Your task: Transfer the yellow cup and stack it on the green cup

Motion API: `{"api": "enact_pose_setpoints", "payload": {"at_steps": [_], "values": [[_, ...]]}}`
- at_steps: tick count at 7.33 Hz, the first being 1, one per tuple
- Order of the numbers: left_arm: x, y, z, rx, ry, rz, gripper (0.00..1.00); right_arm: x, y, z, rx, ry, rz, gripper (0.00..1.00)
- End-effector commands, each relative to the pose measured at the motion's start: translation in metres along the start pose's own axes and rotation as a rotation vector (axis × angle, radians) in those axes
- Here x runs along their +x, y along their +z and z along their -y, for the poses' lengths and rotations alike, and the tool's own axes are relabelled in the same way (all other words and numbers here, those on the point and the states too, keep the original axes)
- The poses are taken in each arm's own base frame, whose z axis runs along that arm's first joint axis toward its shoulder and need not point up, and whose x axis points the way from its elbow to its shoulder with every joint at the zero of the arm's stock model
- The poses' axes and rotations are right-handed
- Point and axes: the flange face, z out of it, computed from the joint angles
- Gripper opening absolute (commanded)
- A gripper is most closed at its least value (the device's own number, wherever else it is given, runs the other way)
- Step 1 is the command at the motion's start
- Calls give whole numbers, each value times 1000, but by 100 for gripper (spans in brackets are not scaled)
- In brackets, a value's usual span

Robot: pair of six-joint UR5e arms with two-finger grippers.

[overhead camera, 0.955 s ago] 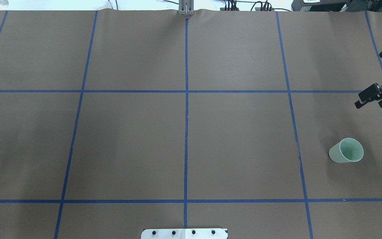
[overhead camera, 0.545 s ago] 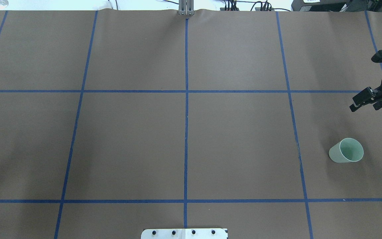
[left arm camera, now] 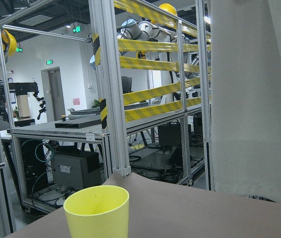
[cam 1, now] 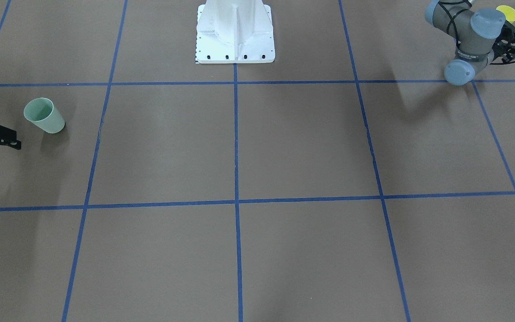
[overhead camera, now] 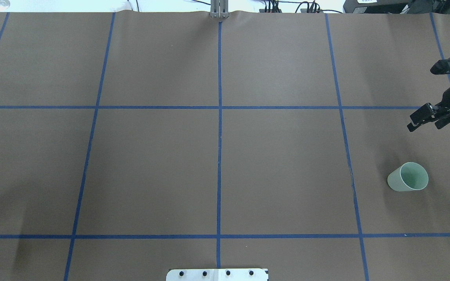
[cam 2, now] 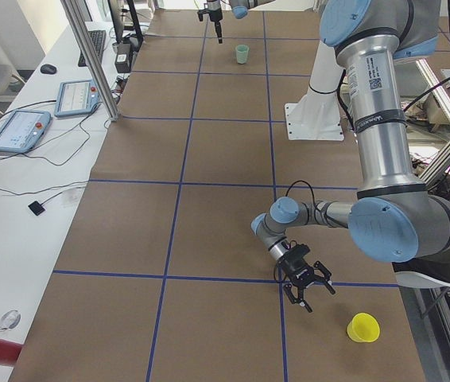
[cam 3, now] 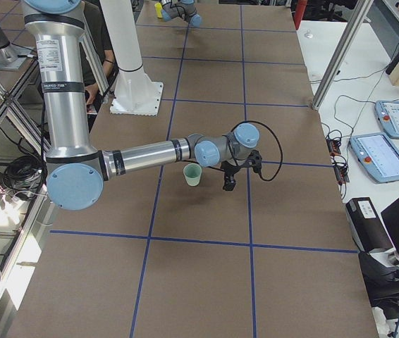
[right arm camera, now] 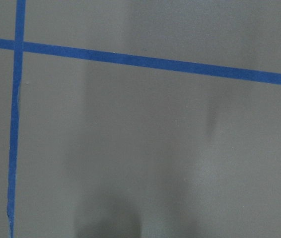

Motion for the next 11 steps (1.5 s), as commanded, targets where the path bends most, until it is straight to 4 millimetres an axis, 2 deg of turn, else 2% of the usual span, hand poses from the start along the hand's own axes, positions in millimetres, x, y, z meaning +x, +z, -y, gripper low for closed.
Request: {"api": "enact_pose_setpoints", "payload": {"at_steps": [1, 3, 4, 8, 10, 11], "values": [[-9, 35, -28, 0, 70, -2, 99, 1, 1, -1, -2, 1, 0, 100], [-29, 46, -35, 14, 95, 48, 99, -1, 0, -1, 0, -1, 3, 100], [-28, 57, -30, 5, 96, 71, 99, -1, 0, -1, -2, -2, 4, 100], [-29, 77, -24, -38, 68, 111, 99, -3, 0, -2, -3, -5, 9, 100], [-30, 87, -28, -51, 75, 159, 99, -4, 0, -2, -4, -8, 9, 100], [-24, 101, -31, -48, 77, 161, 99, -5, 2, -2, -7, -10, 9, 100]]}}
